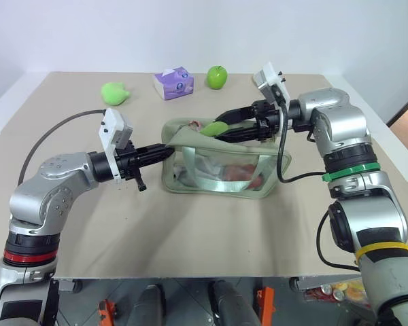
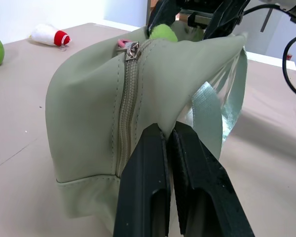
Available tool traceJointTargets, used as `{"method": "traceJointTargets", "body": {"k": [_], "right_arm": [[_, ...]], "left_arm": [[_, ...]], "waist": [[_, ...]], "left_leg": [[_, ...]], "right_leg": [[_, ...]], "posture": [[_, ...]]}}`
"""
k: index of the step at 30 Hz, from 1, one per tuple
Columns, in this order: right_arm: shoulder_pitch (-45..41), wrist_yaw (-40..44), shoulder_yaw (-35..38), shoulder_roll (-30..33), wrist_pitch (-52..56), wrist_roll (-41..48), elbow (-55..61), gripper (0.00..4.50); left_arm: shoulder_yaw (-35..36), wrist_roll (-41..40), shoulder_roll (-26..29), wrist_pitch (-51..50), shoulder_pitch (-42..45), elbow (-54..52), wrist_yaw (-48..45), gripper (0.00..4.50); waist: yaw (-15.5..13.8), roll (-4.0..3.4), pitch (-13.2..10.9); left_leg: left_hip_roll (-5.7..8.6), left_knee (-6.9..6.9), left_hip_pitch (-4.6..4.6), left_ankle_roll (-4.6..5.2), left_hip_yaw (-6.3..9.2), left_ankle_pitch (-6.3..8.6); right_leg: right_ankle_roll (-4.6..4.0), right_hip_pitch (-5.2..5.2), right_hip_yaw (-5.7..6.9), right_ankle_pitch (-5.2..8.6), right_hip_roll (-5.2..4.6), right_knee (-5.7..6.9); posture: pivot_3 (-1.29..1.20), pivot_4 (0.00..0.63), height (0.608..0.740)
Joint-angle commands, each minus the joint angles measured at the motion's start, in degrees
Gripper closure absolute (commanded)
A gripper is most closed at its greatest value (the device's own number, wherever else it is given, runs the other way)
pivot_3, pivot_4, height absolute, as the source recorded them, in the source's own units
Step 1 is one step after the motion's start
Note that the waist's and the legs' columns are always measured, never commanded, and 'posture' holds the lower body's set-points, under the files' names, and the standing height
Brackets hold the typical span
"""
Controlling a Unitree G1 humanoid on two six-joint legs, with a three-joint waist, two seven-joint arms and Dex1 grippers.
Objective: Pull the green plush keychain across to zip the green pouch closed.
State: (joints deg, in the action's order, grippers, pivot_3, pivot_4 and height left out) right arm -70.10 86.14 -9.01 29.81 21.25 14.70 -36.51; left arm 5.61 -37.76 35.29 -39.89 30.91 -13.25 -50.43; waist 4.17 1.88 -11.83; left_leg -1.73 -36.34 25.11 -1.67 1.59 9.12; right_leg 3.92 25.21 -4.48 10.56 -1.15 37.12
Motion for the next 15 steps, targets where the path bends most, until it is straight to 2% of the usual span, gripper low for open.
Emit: {"method": "traceJointTargets", "body": {"k": [1, 6, 9, 14, 15], "right_arm": [[-2.3, 0.6, 0.4, -1.1, -1.1, 0.0, 0.0, 1.79], [-2.2, 1.5, 0.5, -1.5, -1.6, -0.5, -0.7, 1.79], [-2.1, 2.2, 0.8, -1.3, -1.6, -0.4, -0.8, 2.61], [-1.8, 2.7, 1.0, -1.0, -1.6, -0.1, -0.5, 4.34], [-1.9, 2.6, 1.1, -1.0, -1.7, -0.2, -0.6, 4.46]], "left_arm": [[1.4, -1.4, 0.1, 0.7, 0.1, -3.0, 0.3, 4.5], [2.0, -1.7, 0.4, 0.7, -0.3, -3.1, 0.8, 4.5], [2.1, -1.9, 0.4, 0.7, -0.5, -3.3, 1.1, 4.5], [2.0, -2.2, 0.5, 0.9, -0.5, -3.3, 1.5, 4.5], [2.0, -2.1, 0.5, 1.0, -0.4, -3.2, 1.4, 4.5]], "waist": [[0.0, 0.0, 0.0], [0.0, 0.0, 0.0], [0.0, 0.0, 0.0], [0.1, 0.0, 0.0], [0.1, 0.0, 0.0]], "left_leg": [[0.0, 0.0, 0.0, 0.0, -0.01, 0.0], [0.0, 0.03, 0.0, 0.0, 0.01, 0.0], [0.0, 0.03, 0.0, 0.0, 0.01, 0.0], [-0.01, 0.03, -0.01, 0.0, 0.01, 0.0], [-0.01, 0.03, -0.01, 0.0, 0.01, 0.0]], "right_leg": [[0.0, 0.0, 0.0, 0.0, 0.0, 0.0], [-0.02, 0.01, 0.02, 0.01, 0.0, 0.0], [-0.02, 0.01, 0.02, 0.01, 0.0, 0.0], [-0.03, 0.01, 0.01, 0.01, 0.01, 0.0], [-0.03, 0.01, 0.02, 0.01, 0.01, 0.0]], "posture": [[0.0, 0.15, 0.74], [0.0, 0.15, 0.74], [0.0, 0.15, 0.74], [0.0, 0.15, 0.74], [0.0, 0.15, 0.74]]}}
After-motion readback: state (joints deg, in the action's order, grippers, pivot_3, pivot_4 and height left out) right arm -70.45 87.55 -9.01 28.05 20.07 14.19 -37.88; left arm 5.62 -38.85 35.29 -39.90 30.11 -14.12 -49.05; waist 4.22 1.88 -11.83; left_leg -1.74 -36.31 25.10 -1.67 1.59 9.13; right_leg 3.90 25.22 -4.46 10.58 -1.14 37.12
